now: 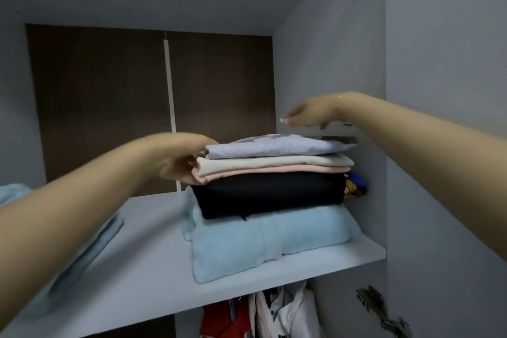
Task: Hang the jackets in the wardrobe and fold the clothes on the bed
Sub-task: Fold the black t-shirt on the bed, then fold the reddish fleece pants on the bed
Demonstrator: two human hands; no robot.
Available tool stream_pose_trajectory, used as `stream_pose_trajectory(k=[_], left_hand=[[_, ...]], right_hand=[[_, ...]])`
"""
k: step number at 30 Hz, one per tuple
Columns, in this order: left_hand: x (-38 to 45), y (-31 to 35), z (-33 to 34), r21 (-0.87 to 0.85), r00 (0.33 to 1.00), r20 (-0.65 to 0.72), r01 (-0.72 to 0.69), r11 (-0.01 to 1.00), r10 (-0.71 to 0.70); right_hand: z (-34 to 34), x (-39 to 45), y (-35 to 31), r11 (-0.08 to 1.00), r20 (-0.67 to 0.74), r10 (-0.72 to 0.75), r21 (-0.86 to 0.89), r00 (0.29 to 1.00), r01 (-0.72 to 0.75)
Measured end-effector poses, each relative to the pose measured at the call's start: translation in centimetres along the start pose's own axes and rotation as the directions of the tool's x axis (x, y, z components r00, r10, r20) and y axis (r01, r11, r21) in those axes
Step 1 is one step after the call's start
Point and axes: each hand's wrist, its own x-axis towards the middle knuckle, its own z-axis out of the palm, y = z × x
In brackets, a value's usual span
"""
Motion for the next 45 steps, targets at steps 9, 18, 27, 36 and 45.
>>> stream_pose_trajectory(k=[9,18,27,36,45], left_hand=[[3.1,2.1,4.7,0.723,0.999,0.041,-0.012,0.691,-0.026],[6.1,-2.4,5.2,0.707,0.997,0.040,-0.071,0.704,0.061],[-5.0,-5.4,4.4,0.811,0.886,-0.016,-0.259,0.524,0.464],[-21.4,-13.2,11.3,0.848,0.476,0.132,-0.508,0.150,0.869],[-36.6,-15.5,28.0,0.526,0.237,0.317,-0.850,0.038,0.918]], right_hand=[[5.8,2.7,-0.6,0.931,0.194,-0.265,0.305,0.945,0.199],[9.5,3.6,-0.2,0.870,0.139,-0.374,0.394,0.917,0.295],[10.1,-10.5,-2.7,0.976,-0.167,-0.199,0.058,0.966,0.212],[19.4,-36.6,-3.0,0.916,-0.498,-0.065,-0.373,0.865,-0.146],[24.6,-63.3,1.6,0.765,-0.548,0.326,-0.326,0.770,-0.556]])
